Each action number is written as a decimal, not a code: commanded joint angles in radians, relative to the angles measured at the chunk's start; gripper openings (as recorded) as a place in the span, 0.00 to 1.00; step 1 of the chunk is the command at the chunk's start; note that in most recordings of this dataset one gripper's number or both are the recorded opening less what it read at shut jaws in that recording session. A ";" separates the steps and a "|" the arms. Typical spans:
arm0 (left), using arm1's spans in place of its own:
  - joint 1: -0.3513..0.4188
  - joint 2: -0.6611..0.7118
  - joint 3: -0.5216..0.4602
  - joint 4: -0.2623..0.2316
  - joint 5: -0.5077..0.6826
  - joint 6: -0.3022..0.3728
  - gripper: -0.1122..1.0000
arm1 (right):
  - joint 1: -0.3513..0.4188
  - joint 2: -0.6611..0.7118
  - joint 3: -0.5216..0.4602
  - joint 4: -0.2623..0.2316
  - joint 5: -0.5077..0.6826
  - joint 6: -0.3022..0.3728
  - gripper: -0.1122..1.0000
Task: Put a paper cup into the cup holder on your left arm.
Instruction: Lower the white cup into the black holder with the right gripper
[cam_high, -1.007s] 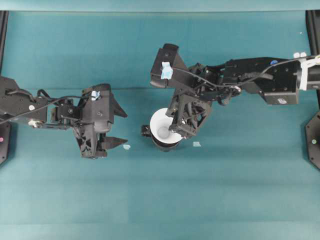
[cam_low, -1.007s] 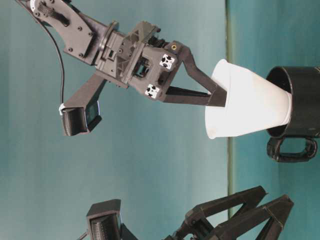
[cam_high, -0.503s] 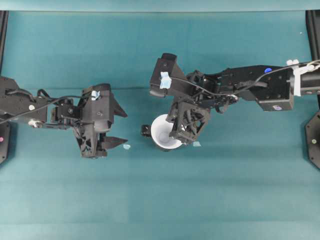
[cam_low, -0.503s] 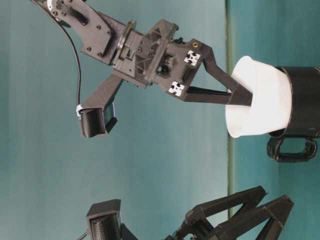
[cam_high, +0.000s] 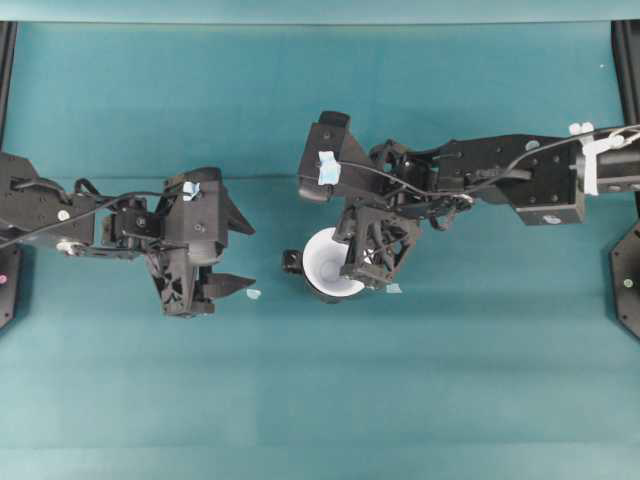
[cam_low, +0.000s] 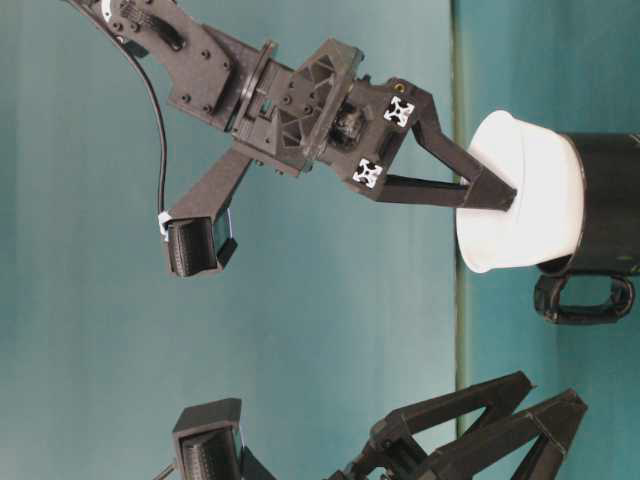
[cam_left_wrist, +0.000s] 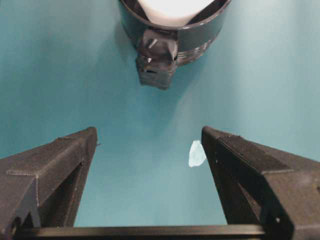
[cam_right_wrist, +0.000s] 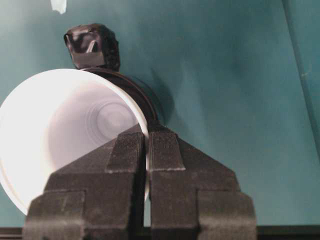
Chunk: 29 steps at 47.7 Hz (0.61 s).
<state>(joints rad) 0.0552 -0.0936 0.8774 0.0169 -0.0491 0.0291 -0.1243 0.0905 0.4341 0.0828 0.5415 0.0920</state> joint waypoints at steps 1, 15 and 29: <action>0.002 -0.006 -0.017 0.002 -0.005 0.002 0.92 | 0.005 -0.006 -0.015 -0.002 -0.002 -0.002 0.11; 0.002 -0.006 -0.015 0.000 -0.006 -0.005 0.92 | 0.005 -0.005 -0.020 0.008 0.009 -0.003 0.50; 0.002 -0.006 -0.017 0.002 -0.006 -0.006 0.92 | 0.005 -0.009 -0.021 0.008 0.009 -0.002 0.92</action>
<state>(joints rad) 0.0552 -0.0951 0.8774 0.0153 -0.0491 0.0245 -0.1227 0.0920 0.4310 0.0890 0.5568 0.0920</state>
